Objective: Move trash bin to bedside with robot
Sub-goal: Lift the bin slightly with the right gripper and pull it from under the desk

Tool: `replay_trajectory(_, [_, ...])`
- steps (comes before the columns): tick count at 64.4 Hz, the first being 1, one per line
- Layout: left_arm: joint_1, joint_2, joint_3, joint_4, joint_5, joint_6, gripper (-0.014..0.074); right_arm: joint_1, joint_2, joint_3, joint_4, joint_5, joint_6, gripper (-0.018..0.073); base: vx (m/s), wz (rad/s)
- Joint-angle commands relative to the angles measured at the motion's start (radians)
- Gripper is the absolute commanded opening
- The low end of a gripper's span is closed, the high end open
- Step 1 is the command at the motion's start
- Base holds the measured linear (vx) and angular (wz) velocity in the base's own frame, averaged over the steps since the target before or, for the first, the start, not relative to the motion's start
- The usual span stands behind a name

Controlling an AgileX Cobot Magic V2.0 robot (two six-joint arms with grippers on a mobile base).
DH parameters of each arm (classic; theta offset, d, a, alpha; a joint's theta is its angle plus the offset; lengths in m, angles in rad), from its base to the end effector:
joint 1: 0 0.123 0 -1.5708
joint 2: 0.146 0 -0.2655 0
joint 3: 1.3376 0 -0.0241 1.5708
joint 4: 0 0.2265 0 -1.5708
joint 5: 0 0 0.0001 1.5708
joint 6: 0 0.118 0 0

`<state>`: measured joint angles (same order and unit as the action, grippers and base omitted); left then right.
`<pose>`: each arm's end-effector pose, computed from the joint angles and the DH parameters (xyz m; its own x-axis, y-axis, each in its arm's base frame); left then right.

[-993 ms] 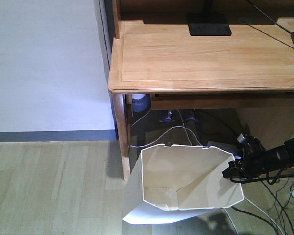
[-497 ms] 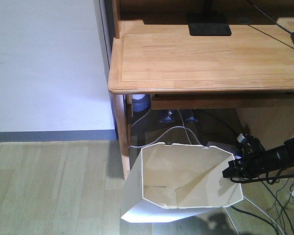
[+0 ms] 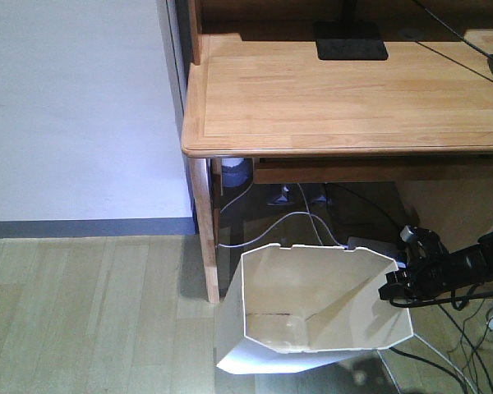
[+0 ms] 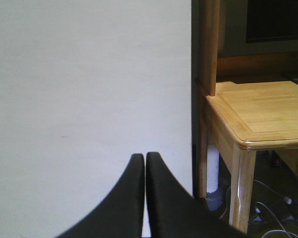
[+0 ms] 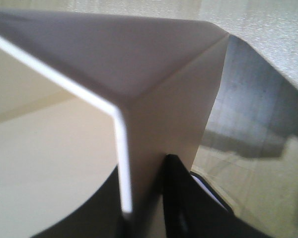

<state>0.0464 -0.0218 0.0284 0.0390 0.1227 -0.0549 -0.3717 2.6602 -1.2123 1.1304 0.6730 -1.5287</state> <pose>0.0781 0.0042 0.1931 -0.0411 -0.0181 -0.9990 -0.0518 0.9985 -0.0160 0.3131 -0.0506 -0.1028 -0.9853 -0.0411 -0.1658 -0.1266 0.8271 0.5476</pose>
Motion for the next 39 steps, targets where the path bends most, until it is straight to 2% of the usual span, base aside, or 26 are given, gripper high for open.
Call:
replay_trajectory(1, [0.000, -0.005, -0.021, -0.005, -0.072, -0.004, -0.0006, -0.006, -0.076, -0.006, -0.002, 0.200, 0.010, -0.0005, 0.00, 0.00])
replay_trajectory(25, [0.000, -0.005, -0.021, -0.005, -0.072, -0.004, -0.0006, -0.005, -0.076, -0.006, -0.053, 0.132, 0.052, -0.0005, 0.00, 0.00])
replay_trajectory(39, [0.000, -0.005, -0.021, -0.005, -0.072, -0.004, -0.0006, -0.006, -0.076, -0.006, -0.052, 0.177, 0.052, -0.0005, 0.00, 0.00])
